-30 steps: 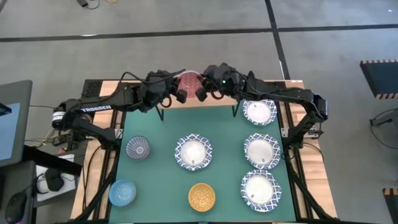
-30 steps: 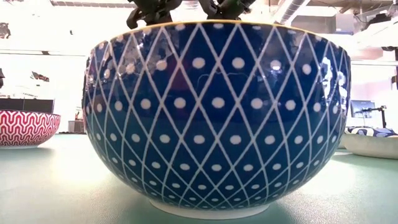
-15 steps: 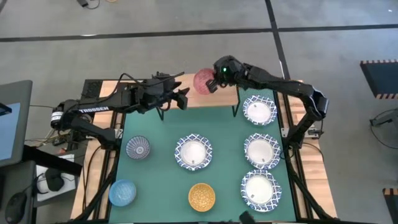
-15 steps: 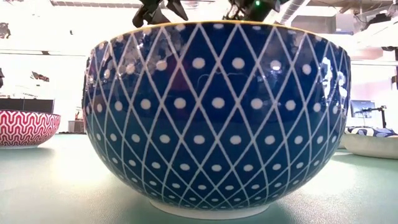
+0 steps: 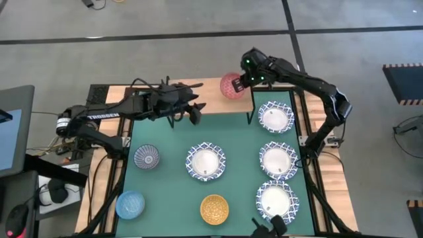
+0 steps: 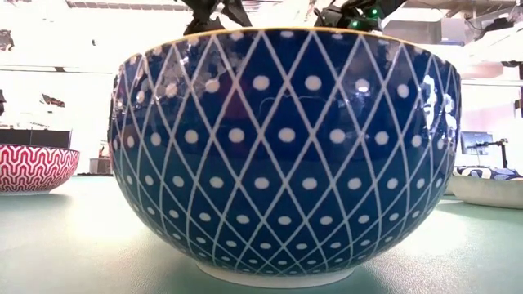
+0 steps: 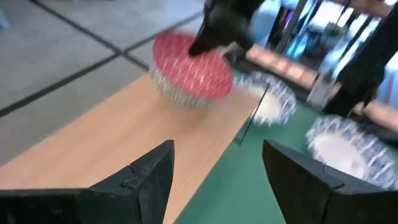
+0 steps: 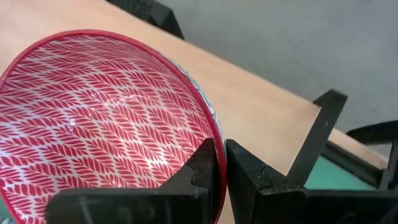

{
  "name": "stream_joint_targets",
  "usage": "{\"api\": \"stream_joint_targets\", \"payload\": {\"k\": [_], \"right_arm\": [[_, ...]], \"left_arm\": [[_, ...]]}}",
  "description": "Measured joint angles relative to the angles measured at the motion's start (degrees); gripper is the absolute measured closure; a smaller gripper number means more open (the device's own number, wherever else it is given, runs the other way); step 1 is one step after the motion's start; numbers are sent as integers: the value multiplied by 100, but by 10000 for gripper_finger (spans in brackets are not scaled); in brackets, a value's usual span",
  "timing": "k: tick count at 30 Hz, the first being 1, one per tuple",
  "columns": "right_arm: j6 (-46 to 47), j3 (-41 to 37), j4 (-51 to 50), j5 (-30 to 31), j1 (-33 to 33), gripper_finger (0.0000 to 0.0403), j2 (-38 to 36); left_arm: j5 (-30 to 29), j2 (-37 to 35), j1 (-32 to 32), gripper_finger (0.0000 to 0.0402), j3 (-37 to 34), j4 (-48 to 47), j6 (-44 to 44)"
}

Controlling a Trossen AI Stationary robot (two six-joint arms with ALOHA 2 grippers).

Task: Place and stack bowls onto a shelf
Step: Put the red bowl on the shelf, then stack the blue bowl on top of the red bowl on the shelf

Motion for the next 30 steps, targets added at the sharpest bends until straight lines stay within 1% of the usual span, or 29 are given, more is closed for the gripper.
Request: {"api": "stream_joint_targets", "payload": {"k": [7, 10, 13, 17, 19, 23, 26, 30], "right_arm": [[100, 12, -213, -7, 52, 351, 216], [118, 19, -208, -12, 58, 340, 276], [134, 11, -206, -1, 78, 310, 313], [188, 11, -120, -2, 98, 250, 265], [188, 11, -70, -2, 100, 218, 242], [57, 11, -33, 2, 94, 161, 158], [16, 11, 55, 4, 171, 141, 60], [11, 8, 244, 7, 331, 138, -128]], "left_arm": [[96, 336, -26, 173, -5, -743, -551], [155, 380, -82, 173, -7, -893, -837], [148, 353, -147, 173, -7, -1046, -1003], [121, 200, -199, 173, -4, -1510, -1097], [47, 106, -227, 173, -4, -2024, -1176], [-127, -117, -293, 173, -4, -3082, -1740], [-155, -286, -350, 173, -4, -3753, -2145], [-274, -414, -432, 173, -4, -4541, -2465]]}}
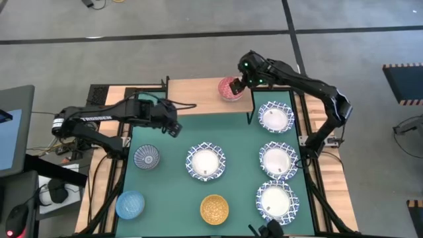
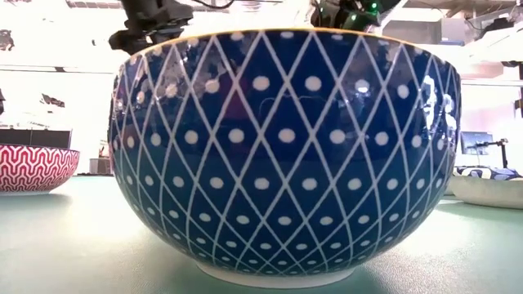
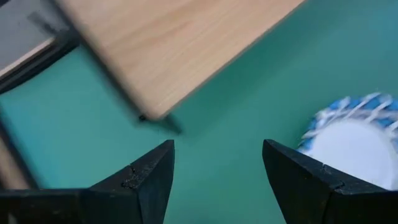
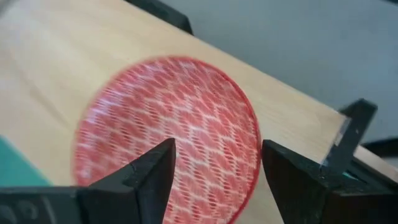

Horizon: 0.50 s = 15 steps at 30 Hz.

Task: Place and stack bowls onto a shelf
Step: Stack the blue bowl on top of the red bowl on the shelf

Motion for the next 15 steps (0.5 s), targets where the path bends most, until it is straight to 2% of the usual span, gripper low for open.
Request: {"api": "stream_joint_targets", "payload": {"k": [3, 6, 8, 11, 13, 15], "right_arm": [[72, 0, 187, 0, 159, 137, -226], [75, 0, 359, 2, 388, 137, -463], [74, 0, 410, 2, 553, 137, -618], [75, 0, 426, 3, 773, 137, -827], [76, 0, 420, 21, 888, 137, -929], [78, 0, 416, 37, 964, 137, -1007]], "left_arm": [[-9, 17, -101, 173, -20, -533, -52], [210, 17, -327, 173, -365, -556, 281], [554, 25, -535, 173, -758, -419, 533], [1440, 23, -895, 173, -1371, 20, 802], [1917, 30, -1145, 173, -1734, 303, 766], [2114, 26, -1367, 173, -1997, 472, 552]]}}
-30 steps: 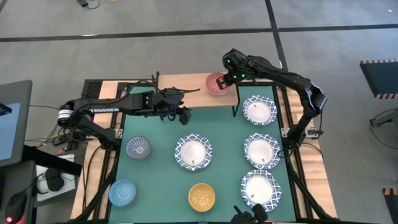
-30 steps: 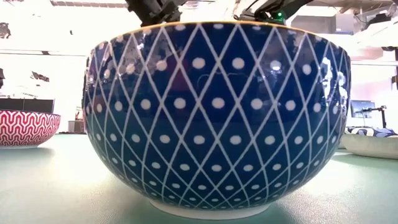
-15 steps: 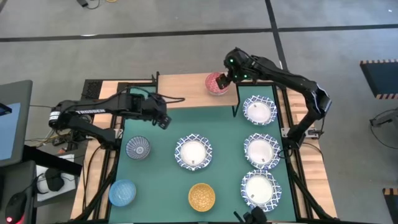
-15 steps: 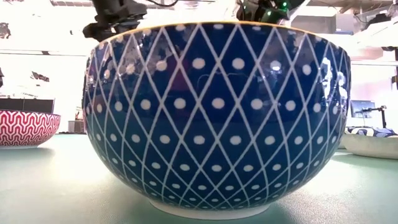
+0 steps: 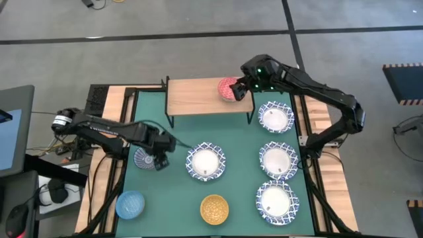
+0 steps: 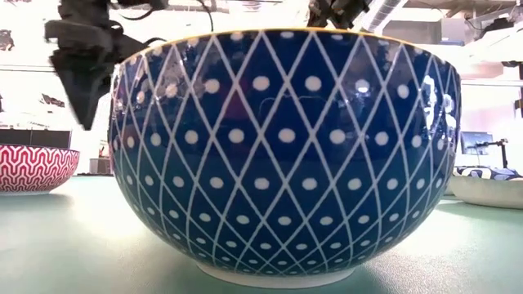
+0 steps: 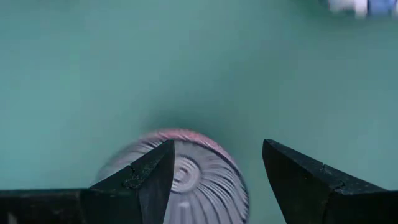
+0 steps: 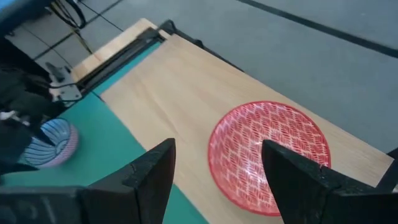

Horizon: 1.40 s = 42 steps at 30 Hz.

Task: Place and stack bowls onto a shelf
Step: Stack the blue bowl on top of the red bowl on the shelf

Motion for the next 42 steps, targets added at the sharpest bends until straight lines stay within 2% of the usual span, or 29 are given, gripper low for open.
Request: {"api": "stream_joint_targets", "payload": {"k": [6, 9, 13, 18, 21, 25, 31, 37, 42], "right_arm": [[13, 0, -10, 0, 134, 137, -43], [17, 0, 6, 0, 172, 137, -3], [18, -2, 9, 0, 227, 137, 20], [20, -2, 123, -9, 251, 137, 15], [19, -2, 217, -25, 246, 137, 14], [18, -2, 350, -318, 248, 137, 14], [13, -2, 643, -623, 324, 137, 16], [11, -2, 1007, -1046, 364, 137, 16], [396, -2, 1229, -1243, 478, 137, 16]], "left_arm": [[52, -1, -388, 177, -650, 224, -550], [245, 1, -480, 197, -1005, 678, -713], [410, 1, -582, 259, -1222, 1051, -763], [347, 1, -643, 378, -1143, 957, -444], [29, 1, -633, 390, -961, 1080, -203], [-206, 5, -650, 397, -453, 866, 630], [-1359, 5, -749, 397, 880, -92, 2080], [-2692, 3, -827, 396, 2055, -438, 4631], [-3669, 1, -579, 396, 2381, 31, 6375]]}}
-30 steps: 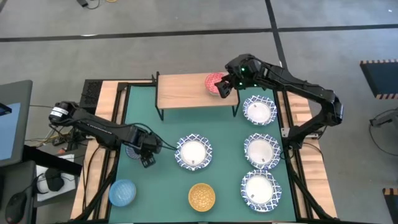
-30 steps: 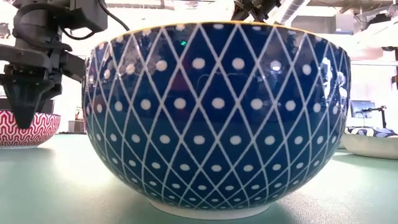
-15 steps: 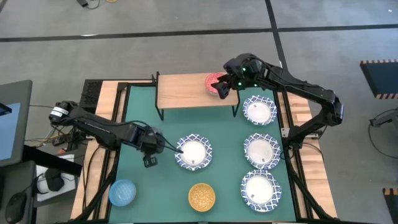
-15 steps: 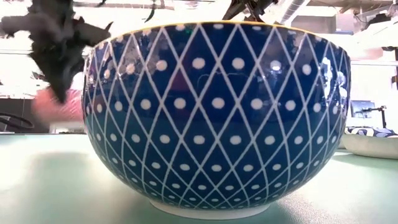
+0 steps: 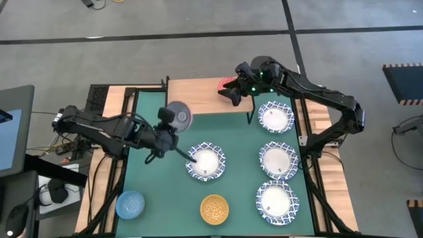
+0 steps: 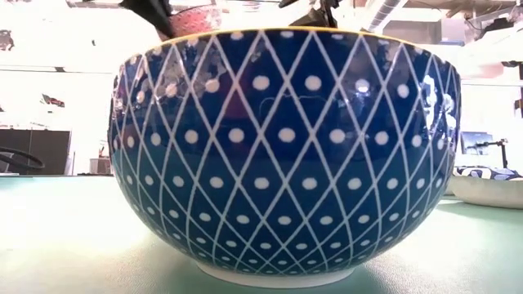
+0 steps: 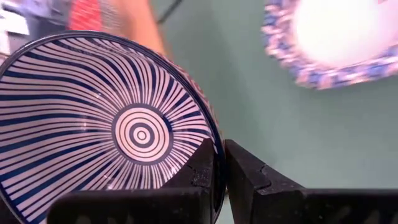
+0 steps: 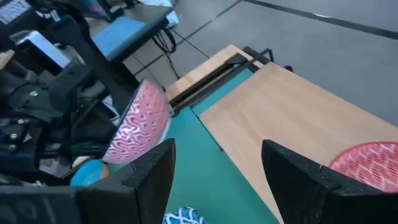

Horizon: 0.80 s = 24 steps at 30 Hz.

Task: Place and stack bowls onto a shelf
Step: Stack the blue bowl on top of the red bowl on the shelf

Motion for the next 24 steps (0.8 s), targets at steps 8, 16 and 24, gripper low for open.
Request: {"api": "stream_joint_targets", "payload": {"k": [8, 16, 24], "right_arm": [[-724, 0, 505, 327, 477, 137, 0], [-1878, 0, 546, 1263, 658, 137, 0], [-2778, 2, 87, 1545, 625, 137, 266]], "left_arm": [[-852, 312, 607, 395, 1, 1029, 2735], [-1469, 1024, 1053, 395, 1, 2446, 5521], [-1593, 1575, 1297, 395, 0, 3163, 6653]]}}
